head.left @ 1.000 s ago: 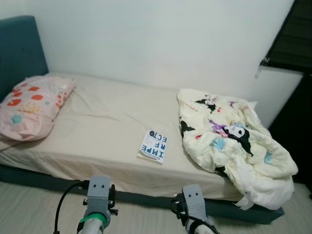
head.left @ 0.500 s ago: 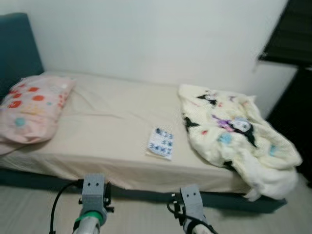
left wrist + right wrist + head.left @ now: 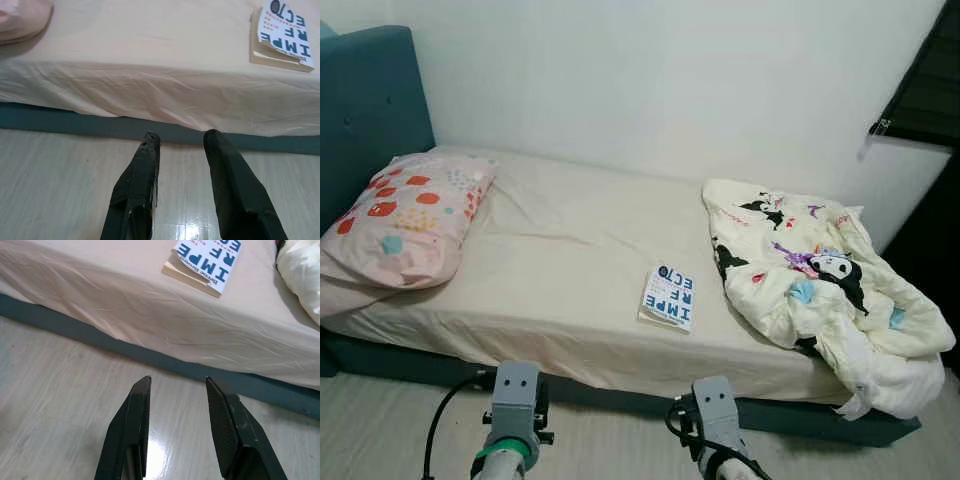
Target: Clean up the room
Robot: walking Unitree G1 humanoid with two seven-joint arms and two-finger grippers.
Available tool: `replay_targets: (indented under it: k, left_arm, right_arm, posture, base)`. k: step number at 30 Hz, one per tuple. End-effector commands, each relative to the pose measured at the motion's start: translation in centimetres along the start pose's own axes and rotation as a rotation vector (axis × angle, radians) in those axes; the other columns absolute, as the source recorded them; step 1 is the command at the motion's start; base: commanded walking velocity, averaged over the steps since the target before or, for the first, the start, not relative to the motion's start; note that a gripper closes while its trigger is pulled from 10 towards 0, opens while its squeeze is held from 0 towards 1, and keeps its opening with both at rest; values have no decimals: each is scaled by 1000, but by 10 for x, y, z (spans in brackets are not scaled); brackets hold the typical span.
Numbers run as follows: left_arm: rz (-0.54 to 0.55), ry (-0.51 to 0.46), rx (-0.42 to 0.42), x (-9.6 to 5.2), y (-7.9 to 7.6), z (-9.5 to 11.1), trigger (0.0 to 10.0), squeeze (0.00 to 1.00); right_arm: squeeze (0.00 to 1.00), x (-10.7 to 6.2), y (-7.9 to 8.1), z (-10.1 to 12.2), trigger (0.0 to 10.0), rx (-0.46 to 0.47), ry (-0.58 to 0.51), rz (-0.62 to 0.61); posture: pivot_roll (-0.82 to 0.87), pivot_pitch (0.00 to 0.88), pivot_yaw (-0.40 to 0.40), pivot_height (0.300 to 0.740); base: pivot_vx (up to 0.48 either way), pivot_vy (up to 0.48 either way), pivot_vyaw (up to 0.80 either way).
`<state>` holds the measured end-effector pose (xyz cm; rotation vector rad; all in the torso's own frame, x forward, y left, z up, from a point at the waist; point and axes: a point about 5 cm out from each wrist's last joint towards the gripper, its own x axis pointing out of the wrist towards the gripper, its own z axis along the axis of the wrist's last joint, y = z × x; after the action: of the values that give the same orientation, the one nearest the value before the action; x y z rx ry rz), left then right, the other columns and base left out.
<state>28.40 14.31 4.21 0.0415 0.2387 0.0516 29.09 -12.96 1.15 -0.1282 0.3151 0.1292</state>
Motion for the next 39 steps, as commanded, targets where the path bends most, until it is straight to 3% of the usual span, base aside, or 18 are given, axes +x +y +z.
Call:
replay_targets:
  k: [1,14,20,39]
  left_arm:
    - [-13,35,11,-1,-4,-7,10000,0]
    - [-30,23,12,-3,-7,-7,10000,0]
    - [-30,15,18,-3,-7,-5,10000,0]
    - [-15,-1,-2,-3,-6,-3,10000,0]
  right_arm:
    - [0,-4,-4,-10,10000,4,37,-17]
    - [0,-4,-2,-10,10000,4,44,-4]
    - [0,-4,-3,-11,10000,21,50,-14]
    - [0,-3,0,-9,10000,15,38,7]
  posture:
    - [14,15,-20,740]
    - [14,18,-21,740]
    - [13,19,-19,740]
    - [16,18,-27,740]
  base:
    - [0,0,0]
    - [0,37,0]
    - [0,0,-800]
    - [0,0,0]
